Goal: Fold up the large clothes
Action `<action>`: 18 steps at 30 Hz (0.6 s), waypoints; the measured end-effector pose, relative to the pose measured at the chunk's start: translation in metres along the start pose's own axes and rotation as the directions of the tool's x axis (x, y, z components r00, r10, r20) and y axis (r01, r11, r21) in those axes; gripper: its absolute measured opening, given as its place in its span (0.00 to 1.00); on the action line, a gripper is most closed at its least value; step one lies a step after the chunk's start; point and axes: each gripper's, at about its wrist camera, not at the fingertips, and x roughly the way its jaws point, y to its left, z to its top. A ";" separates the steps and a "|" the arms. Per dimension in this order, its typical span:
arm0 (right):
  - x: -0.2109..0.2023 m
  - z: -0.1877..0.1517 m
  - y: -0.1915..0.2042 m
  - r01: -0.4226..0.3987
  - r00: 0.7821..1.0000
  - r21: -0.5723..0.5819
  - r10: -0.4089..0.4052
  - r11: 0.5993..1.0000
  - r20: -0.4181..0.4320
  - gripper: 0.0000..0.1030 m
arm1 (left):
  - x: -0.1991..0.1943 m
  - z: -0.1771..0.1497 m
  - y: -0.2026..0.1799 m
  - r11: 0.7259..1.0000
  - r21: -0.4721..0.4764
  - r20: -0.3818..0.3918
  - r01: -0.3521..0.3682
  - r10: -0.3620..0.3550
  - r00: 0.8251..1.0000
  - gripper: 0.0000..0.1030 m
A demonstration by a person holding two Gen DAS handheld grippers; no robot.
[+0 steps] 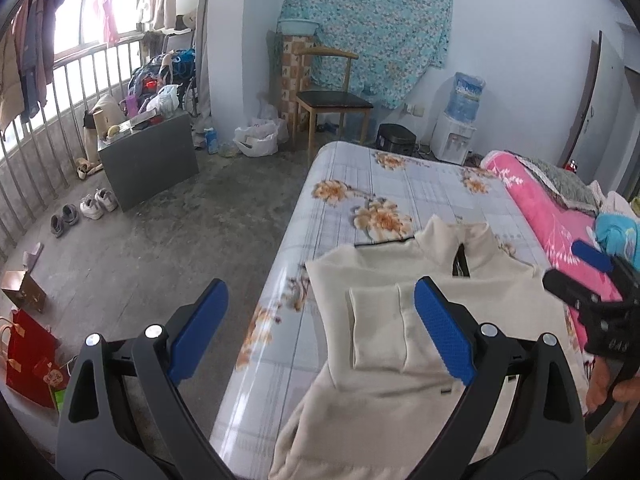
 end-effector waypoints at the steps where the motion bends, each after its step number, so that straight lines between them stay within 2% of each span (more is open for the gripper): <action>1: 0.004 0.001 -0.002 -0.005 1.000 0.006 0.005 1.000 -0.007 0.94 | 0.005 0.004 0.000 1.000 0.005 0.000 -0.002 0.002 1.000 0.88; 4: 0.019 0.007 -0.013 -0.012 0.999 0.014 0.013 1.000 -0.042 0.94 | 0.025 0.016 0.000 1.000 0.007 -0.012 -0.004 0.004 1.000 0.88; 9: 0.047 0.019 -0.043 -0.015 0.995 0.004 0.015 1.000 -0.098 0.94 | 0.072 0.039 -0.007 0.997 -0.041 -0.061 0.062 -0.065 0.996 0.88; 12: 0.065 0.032 -0.068 0.044 0.991 -0.011 -0.045 0.999 -0.125 0.94 | 0.098 0.052 -0.018 0.993 -0.058 -0.082 0.102 -0.107 0.991 0.88; 15: 0.086 0.045 -0.096 0.073 0.987 -0.018 -0.075 0.997 -0.143 0.94 | 0.126 0.064 -0.035 0.989 -0.041 -0.099 0.143 -0.146 0.984 0.88; 18: 0.109 0.055 -0.124 0.063 0.985 0.028 -0.058 0.998 -0.165 0.94 | 0.158 0.074 -0.058 0.988 0.010 -0.101 0.152 -0.150 0.983 0.88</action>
